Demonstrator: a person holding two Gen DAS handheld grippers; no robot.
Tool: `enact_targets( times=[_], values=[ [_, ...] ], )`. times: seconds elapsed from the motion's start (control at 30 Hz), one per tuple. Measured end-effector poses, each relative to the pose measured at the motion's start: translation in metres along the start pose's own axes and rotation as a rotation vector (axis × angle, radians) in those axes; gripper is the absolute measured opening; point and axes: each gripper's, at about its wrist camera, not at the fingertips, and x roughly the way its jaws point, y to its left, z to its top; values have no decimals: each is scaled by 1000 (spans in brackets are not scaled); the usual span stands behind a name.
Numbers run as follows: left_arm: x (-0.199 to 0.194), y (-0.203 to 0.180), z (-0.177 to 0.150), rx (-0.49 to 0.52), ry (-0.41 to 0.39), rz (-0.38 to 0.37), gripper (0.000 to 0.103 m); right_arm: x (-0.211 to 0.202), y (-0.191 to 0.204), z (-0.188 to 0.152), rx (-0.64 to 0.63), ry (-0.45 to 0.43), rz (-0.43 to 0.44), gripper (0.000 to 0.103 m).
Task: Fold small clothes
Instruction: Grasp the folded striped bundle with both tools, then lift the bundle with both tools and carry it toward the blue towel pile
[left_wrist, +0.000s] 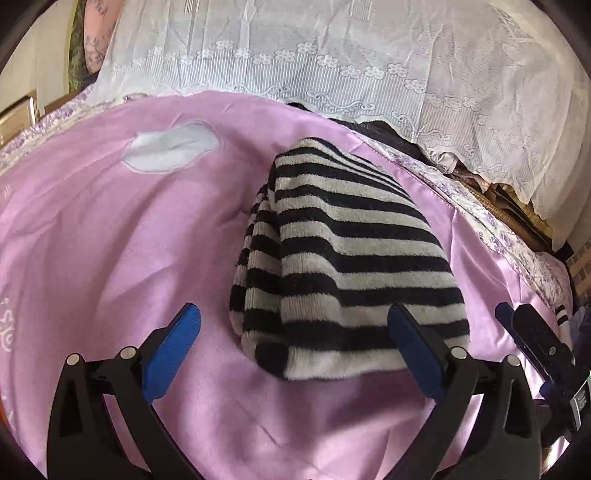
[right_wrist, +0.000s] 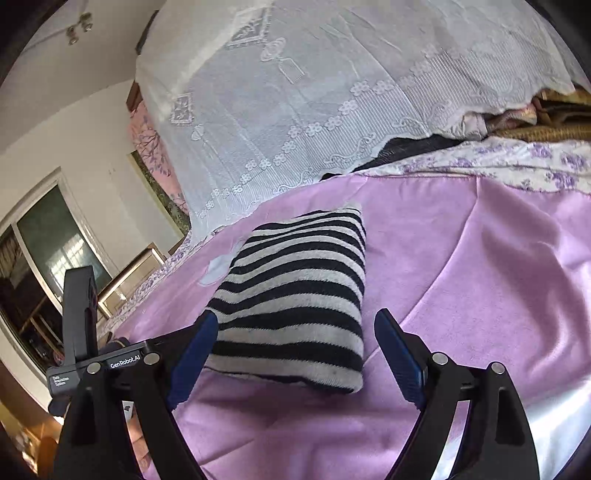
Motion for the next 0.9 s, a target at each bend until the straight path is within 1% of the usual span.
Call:
enact_targets(
  times=[0.07, 0.17, 0.23, 0.27, 0.33, 0.4, 0.47, 0.5, 0.53, 0.57, 0.6, 0.63, 0.67, 0.7, 0.73, 0.77, 0.83, 0.9],
  values=[
    [20, 6, 9, -28, 50, -60, 98, 17, -16, 10, 66, 39, 26, 87],
    [40, 9, 18, -47, 98, -180, 98, 47, -37, 21, 175, 101, 85, 87],
    [52, 10, 22, -46, 119, -209, 98, 69, -48, 27, 234, 146, 123, 87],
    [59, 12, 24, -52, 131, -230, 98, 80, -51, 28, 253, 170, 132, 87],
    [71, 17, 27, -77, 169, -297, 98, 100, -55, 29, 272, 214, 142, 87],
    [77, 21, 30, -92, 181, -338, 98, 118, -57, 29, 268, 267, 137, 87],
    [80, 21, 31, -84, 184, -350, 98, 126, -57, 29, 260, 273, 158, 88],
    [80, 19, 31, -79, 180, -346, 98, 128, -54, 29, 246, 282, 162, 85],
    [79, 17, 30, -69, 172, -333, 96, 129, -51, 29, 227, 290, 173, 77],
    [77, 14, 29, -55, 162, -319, 93, 127, -47, 28, 202, 285, 156, 74],
    [74, 10, 29, -37, 150, -311, 85, 124, -41, 28, 166, 273, 143, 66],
    [70, 7, 28, -23, 133, -296, 81, 120, -34, 28, 121, 258, 131, 61],
    [66, 4, 27, -7, 116, -286, 80, 114, -26, 29, 75, 240, 115, 59],
    [62, 2, 26, 4, 102, -282, 76, 108, -17, 30, 26, 219, 95, 58],
    [58, 0, 26, 9, 87, -284, 72, 101, -12, 30, -11, 199, 82, 57],
    [54, -1, 25, 12, 77, -292, 70, 94, -6, 31, -48, 178, 67, 57],
    [44, -6, 22, 30, 58, -300, 68, 77, 4, 32, -96, 140, 48, 57],
    [31, -19, 18, 69, 30, -289, 68, 60, 7, 35, -113, 109, 45, 57]
  ],
)
